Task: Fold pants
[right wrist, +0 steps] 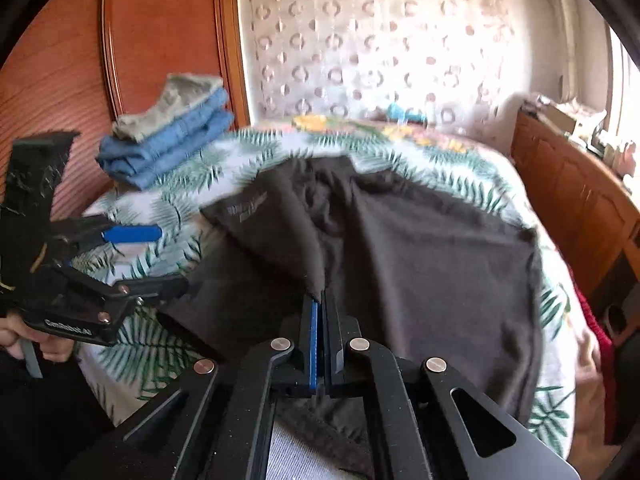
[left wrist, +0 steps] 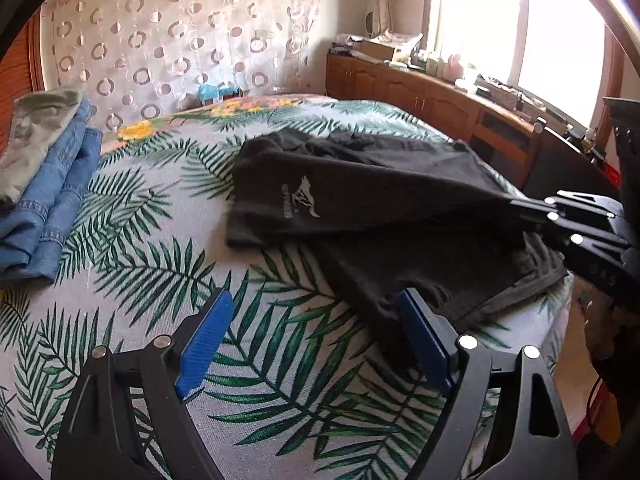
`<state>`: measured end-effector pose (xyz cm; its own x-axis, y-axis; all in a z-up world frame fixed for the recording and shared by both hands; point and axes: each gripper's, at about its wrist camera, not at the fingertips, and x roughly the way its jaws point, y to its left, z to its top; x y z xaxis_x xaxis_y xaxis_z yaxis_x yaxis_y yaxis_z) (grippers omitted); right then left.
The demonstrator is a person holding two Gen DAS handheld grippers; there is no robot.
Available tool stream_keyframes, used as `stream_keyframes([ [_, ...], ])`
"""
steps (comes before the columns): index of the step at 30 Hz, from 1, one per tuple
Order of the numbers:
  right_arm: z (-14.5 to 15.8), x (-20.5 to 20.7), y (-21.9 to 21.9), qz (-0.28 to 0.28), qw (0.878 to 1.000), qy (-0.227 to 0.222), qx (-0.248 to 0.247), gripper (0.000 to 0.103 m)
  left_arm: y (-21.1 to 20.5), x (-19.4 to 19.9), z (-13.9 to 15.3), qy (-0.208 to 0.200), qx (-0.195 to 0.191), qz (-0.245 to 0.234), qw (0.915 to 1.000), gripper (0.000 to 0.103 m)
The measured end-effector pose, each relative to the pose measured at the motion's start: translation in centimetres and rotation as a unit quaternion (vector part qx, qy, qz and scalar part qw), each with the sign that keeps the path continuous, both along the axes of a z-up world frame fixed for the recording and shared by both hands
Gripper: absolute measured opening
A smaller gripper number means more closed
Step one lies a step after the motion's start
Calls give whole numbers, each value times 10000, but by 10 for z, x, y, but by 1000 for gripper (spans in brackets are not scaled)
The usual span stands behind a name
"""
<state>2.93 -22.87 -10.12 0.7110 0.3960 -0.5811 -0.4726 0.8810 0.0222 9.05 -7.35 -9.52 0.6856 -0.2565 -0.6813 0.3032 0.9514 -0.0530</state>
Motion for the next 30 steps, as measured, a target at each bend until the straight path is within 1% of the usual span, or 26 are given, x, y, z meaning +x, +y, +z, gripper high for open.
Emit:
stream_keyframes([
  [3, 13, -14, -13, -116, 9995, -295, 38, 1, -4, -3, 8, -93, -26, -56, 9999, 86],
  [5, 20, -20, -21, -167, 9990, -404, 81, 1, -6, -3, 12, -130, -65, -87, 9999, 86],
  [8, 26, -28, -34, -271, 9984, -477, 122, 1, -12, -1, 17, -169, -70, -142, 9997, 86],
  [12, 25, -40, -46, -455, 9974, -543, 123, 1, -21, 3, 21, -192, -63, -240, 9995, 86],
  [16, 21, -52, -57, -636, 9967, -496, 109, 1, -31, 7, 22, -188, -50, -330, 9993, 86],
  [22, 14, -58, -60, -828, 9958, -369, 121, 1, -45, 6, 22, -192, 5, -467, 9987, 86],
  [30, 1, -56, -62, -1010, 9949, 10, 72, 1, -52, 7, 16, -113, 46, -513, 9986, 86],
])
